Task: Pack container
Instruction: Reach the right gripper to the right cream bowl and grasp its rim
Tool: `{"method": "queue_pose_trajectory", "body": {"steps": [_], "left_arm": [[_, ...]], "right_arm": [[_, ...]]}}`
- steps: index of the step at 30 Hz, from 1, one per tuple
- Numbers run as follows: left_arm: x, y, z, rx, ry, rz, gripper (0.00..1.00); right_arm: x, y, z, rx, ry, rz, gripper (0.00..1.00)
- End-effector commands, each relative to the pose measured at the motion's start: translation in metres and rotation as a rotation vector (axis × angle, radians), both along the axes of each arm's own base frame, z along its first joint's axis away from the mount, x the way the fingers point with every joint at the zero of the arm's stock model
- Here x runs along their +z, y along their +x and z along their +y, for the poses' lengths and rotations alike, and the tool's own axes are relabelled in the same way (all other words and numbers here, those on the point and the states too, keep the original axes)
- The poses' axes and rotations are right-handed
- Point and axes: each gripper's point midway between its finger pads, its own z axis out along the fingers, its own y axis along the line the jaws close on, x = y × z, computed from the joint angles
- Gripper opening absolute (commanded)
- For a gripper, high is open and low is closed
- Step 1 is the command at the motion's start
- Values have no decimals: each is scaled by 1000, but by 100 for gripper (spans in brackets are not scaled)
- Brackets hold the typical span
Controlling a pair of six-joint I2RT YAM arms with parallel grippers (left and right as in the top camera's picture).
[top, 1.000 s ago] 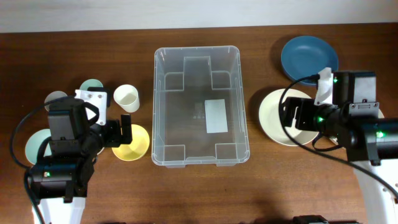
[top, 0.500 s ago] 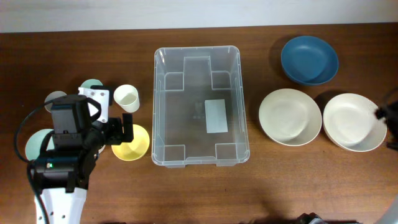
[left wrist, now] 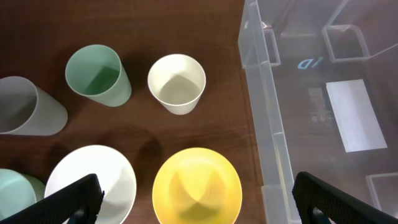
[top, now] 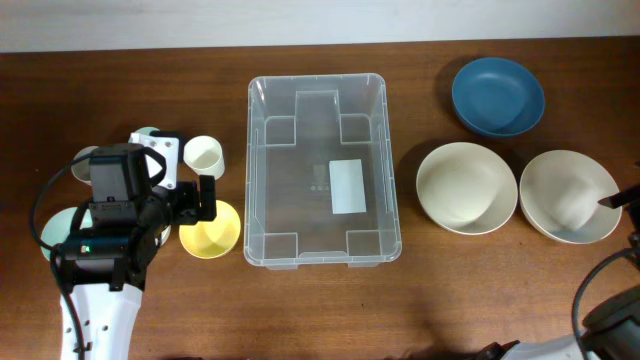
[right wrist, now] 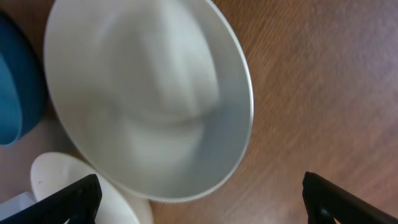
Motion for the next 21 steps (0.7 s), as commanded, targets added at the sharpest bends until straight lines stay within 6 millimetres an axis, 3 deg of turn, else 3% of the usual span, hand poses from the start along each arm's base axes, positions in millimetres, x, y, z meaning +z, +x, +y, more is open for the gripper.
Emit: {"method": "queue_pose_trajectory", "body": {"steps": [1, 12, 21], "left_arm": [[10, 4, -1, 1, -17, -28, 100], [11, 5, -1, 1, -17, -35, 100], [13, 7, -1, 1, -17, -45, 100]], "right_arm": [[-14, 4, -5, 21, 11, -2, 99], [-57, 6, -23, 7, -5, 51, 100], [-77, 12, -26, 14, -38, 24, 95]]}}
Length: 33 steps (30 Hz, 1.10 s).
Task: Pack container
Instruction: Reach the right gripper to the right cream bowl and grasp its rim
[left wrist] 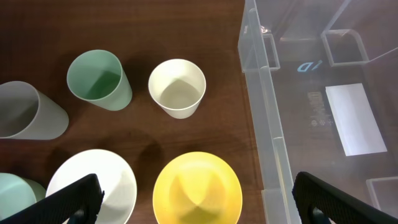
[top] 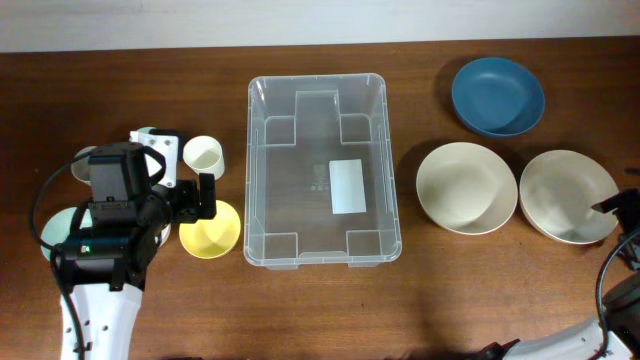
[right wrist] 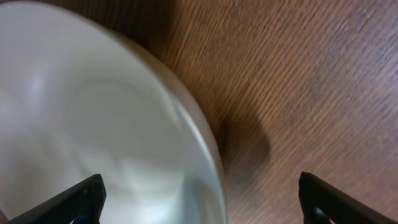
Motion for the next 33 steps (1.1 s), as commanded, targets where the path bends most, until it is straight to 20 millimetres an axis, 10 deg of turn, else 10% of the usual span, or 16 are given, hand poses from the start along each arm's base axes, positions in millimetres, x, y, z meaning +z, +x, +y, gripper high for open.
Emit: {"method": "queue_pose_trajectory", "body": {"steps": [1, 25, 33], "left_arm": [[11, 4, -1, 1, -17, -31, 100], [11, 5, -1, 0, -17, -33, 100], [11, 5, -1, 0, -17, -33, 100]], "right_arm": [[-14, -1, 6, 15, 1, 13, 95], [-36, 8, 24, 4, -44, 85, 82], [-38, 7, 25, 1, -42, 91, 58]]}}
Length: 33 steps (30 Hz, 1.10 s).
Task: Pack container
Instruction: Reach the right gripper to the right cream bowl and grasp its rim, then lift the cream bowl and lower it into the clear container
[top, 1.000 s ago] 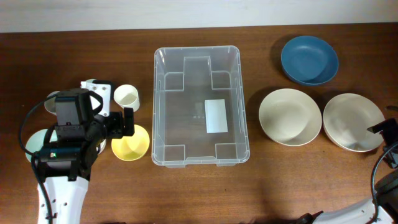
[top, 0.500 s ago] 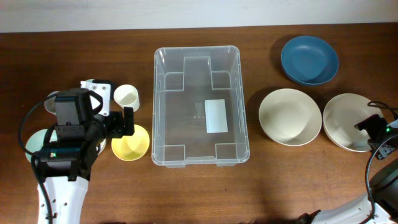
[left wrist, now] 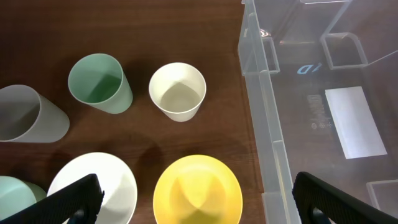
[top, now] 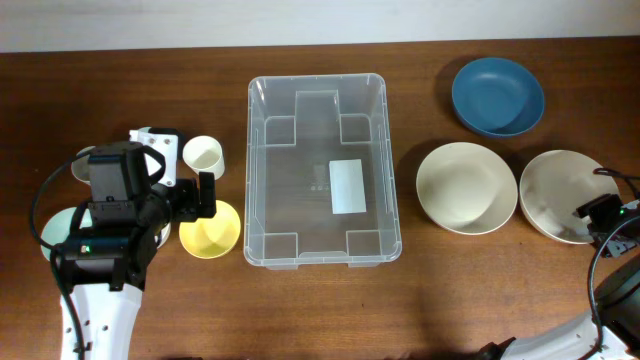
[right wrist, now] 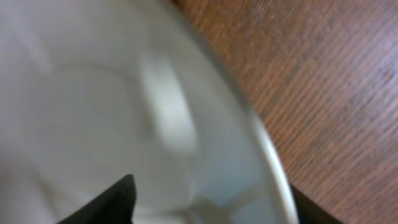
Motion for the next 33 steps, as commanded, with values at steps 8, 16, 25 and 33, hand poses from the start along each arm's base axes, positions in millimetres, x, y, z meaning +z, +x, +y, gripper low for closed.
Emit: {"method": "queue_pose_trajectory", "body": {"steps": [8, 16, 25, 33], "left_arm": [[9, 3, -1, 0, -17, -23, 100], [9, 3, -1, 0, -17, -23, 100], [10, 4, -1, 1, -17, -27, 100], [10, 4, -1, 1, -17, -27, 100]], "right_arm": [[-8, -7, 2, -12, 9, 30, 43], [-8, -7, 2, -12, 9, 30, 28], [-8, -7, 2, -12, 10, 30, 4], [-8, -11, -1, -34, 16, 32, 4]]}}
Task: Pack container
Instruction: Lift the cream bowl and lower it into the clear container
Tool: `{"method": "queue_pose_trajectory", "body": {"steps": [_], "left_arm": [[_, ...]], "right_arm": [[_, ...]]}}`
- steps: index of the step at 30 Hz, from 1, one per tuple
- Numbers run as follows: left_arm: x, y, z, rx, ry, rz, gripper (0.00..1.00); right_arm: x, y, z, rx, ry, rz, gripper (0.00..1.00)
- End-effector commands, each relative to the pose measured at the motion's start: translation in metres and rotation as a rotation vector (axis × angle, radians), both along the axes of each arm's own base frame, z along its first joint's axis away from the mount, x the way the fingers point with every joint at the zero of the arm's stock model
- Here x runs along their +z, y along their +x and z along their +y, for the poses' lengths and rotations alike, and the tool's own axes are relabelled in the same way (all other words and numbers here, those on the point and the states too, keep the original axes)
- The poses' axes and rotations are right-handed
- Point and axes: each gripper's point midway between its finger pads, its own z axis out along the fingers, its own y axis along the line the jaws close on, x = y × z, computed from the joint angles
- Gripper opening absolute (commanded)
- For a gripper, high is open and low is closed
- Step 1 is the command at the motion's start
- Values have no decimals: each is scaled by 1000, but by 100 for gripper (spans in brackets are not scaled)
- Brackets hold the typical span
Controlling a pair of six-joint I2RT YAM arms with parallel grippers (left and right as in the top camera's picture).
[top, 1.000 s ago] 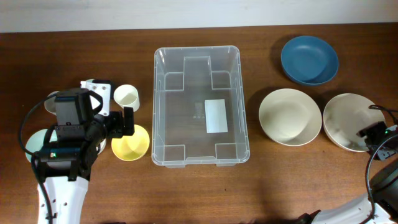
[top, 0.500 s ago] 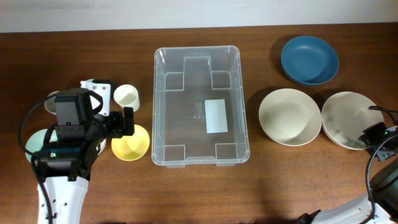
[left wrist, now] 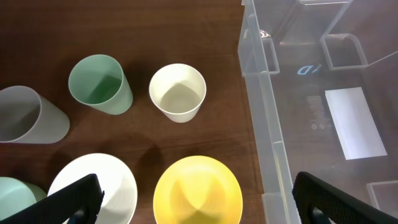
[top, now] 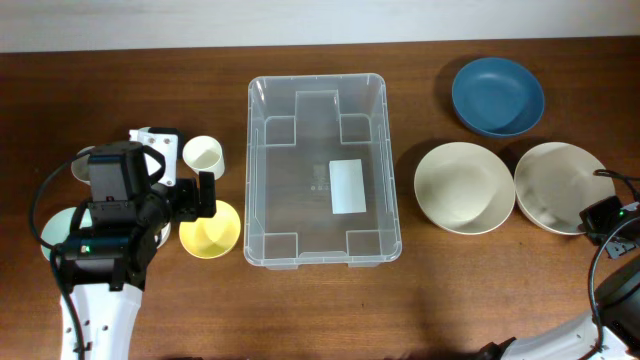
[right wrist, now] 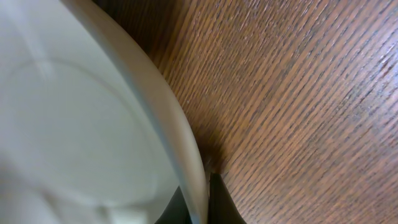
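A clear plastic container [top: 300,205] stands empty mid-table. My right gripper [right wrist: 200,200] is shut on the right rim of a cream bowl [top: 553,185], one finger inside and one outside; in the overhead view this gripper [top: 600,217] sits at the table's right edge. A second cream bowl [top: 465,187] lies just left of it and a blue bowl [top: 497,95] behind. My left gripper [left wrist: 196,198] hangs open above a yellow bowl [left wrist: 198,190], holding nothing.
Left of the container stand a cream cup [left wrist: 177,92], a green cup [left wrist: 98,83], a grey cup [left wrist: 28,118] lying tilted, a white bowl [left wrist: 93,186] and a pale green cup [left wrist: 12,194]. The container's left wall [left wrist: 264,118] is close to the yellow bowl.
My right gripper's fingers stood apart around the bowl's rim; now they are shut on it. The bowl sits slightly further up and left, against the other cream bowl. The left arm is unmoved.
My right gripper was open above the rightmost cream bowl. It then stood lower at the bowl's right edge, then straddled the rim with fingers narrowing. Now it pinches the rim and the bowl has shifted a little. The left gripper stayed open over the yellow bowl throughout.
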Motion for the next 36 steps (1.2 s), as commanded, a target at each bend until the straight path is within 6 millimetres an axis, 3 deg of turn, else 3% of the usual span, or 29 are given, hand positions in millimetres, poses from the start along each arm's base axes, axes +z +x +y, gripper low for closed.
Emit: {"method": "queue_pose_trajectory", "body": {"steps": [1, 5, 11, 16, 20, 22, 23, 26, 32, 36], "left_arm": [[10, 3, -1, 1, -17, -24, 100], [11, 4, -1, 0, -17, -31, 100], [12, 6, -1, 0, -16, -39, 100], [12, 6, -1, 0, -17, -39, 100], [12, 6, -1, 0, -16, -40, 100], [12, 6, -1, 0, -16, -40, 100], [12, 6, -1, 0, -16, -39, 100], [12, 5, -1, 0, -17, -38, 100], [12, 5, -1, 0, -17, -38, 100], [12, 5, -1, 0, -17, -38, 100]], "right_arm": [[-6, -10, -3, -36, 8, 28, 4], [5, -10, -6, -60, 17, -9, 4], [48, -2, -11, -49, -66, -80, 4], [108, 9, -8, -27, -140, -212, 4], [162, 25, 14, 42, -170, -363, 4], [189, 38, 34, 122, -185, -441, 4], [213, 51, 59, 221, -198, -496, 4], [251, 73, 113, 423, -227, -536, 4], [314, 111, 225, 764, -310, -592, 4], [342, 126, 297, 948, -348, -651, 4]]}}
